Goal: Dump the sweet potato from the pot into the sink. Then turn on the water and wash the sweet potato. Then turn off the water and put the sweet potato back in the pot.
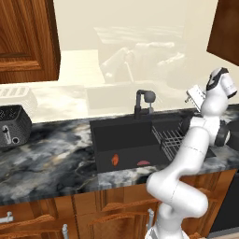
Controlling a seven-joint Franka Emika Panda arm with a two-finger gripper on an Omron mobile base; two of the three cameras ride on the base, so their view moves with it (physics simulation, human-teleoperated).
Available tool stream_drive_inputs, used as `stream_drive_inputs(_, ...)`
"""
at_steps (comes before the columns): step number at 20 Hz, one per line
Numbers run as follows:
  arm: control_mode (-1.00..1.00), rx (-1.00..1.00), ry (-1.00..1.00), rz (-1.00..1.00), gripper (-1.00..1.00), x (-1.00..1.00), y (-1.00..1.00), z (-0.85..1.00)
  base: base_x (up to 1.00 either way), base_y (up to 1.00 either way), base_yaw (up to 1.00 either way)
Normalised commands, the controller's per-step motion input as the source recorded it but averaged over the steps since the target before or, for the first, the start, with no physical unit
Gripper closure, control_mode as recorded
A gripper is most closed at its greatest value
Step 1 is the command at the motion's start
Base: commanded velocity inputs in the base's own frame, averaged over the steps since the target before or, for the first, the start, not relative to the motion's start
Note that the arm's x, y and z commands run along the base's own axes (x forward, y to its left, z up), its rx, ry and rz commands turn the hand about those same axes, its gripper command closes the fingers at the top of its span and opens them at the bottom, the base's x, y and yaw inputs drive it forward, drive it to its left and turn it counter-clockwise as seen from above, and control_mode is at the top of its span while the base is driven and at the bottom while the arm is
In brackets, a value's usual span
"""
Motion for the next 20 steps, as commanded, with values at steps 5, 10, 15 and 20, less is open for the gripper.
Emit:
stream_drive_inputs(5, -1.0, -0.04, -0.16, -0.11, -1.0, -1.0, 0.56, -0.02, 0.0, 0.0, 0.0)
stream_drive_inputs(10, -1.0, -0.1, -0.28, -0.12, -1.0, -1.0, 0.76, -0.08, 0.0, 0.0, 0.0)
stream_drive_inputs(15, -1.0, -0.13, -0.29, -0.12, -1.0, -0.95, 0.66, 0.02, 0.0, 0.0, 0.0)
stream_drive_inputs(20, -1.0, -0.2, -0.26, -0.06, -1.0, -0.62, 0.5, 0.21, 0.0, 0.0, 0.0)
